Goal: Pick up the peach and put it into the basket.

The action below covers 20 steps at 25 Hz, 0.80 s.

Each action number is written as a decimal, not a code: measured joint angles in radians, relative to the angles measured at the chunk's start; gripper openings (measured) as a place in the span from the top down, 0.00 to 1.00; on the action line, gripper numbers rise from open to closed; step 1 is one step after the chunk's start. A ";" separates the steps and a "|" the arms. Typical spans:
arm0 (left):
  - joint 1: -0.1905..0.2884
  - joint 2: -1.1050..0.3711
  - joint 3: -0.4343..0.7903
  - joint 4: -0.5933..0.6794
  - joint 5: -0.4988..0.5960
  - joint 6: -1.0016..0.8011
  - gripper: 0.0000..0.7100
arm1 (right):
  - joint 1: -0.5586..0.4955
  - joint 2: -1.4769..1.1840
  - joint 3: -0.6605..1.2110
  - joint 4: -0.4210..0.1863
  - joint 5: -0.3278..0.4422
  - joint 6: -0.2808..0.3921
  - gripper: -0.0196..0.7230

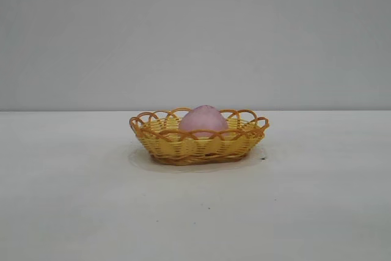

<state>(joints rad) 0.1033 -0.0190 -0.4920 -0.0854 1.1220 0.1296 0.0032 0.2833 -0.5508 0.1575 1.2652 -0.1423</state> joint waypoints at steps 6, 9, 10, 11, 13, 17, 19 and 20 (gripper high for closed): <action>0.000 0.000 0.000 0.000 0.000 0.000 0.23 | 0.000 -0.060 0.023 -0.077 -0.054 0.061 0.40; 0.000 0.000 0.000 0.000 0.000 0.000 0.23 | 0.000 -0.060 0.035 -0.069 -0.085 0.069 0.40; 0.000 0.000 0.000 0.000 0.000 0.000 0.23 | 0.000 -0.062 0.045 -0.058 -0.097 0.072 0.40; 0.000 0.000 0.000 0.000 0.000 0.000 0.23 | 0.000 -0.068 0.056 -0.048 -0.111 0.072 0.40; 0.000 0.000 0.000 0.000 0.000 0.000 0.23 | 0.000 -0.088 0.063 -0.037 -0.120 0.072 0.40; 0.000 0.000 0.000 0.000 0.000 0.000 0.23 | 0.000 -0.135 0.063 -0.035 -0.126 0.072 0.40; 0.000 0.000 0.000 0.000 0.000 0.000 0.23 | 0.000 -0.146 0.063 -0.035 -0.126 0.072 0.40; 0.000 0.000 0.000 0.000 0.000 0.000 0.23 | 0.000 -0.148 0.063 -0.035 -0.127 0.072 0.40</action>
<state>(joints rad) 0.1033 -0.0190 -0.4920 -0.0854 1.1220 0.1296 0.0032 0.1350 -0.4882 0.1224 1.1380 -0.0708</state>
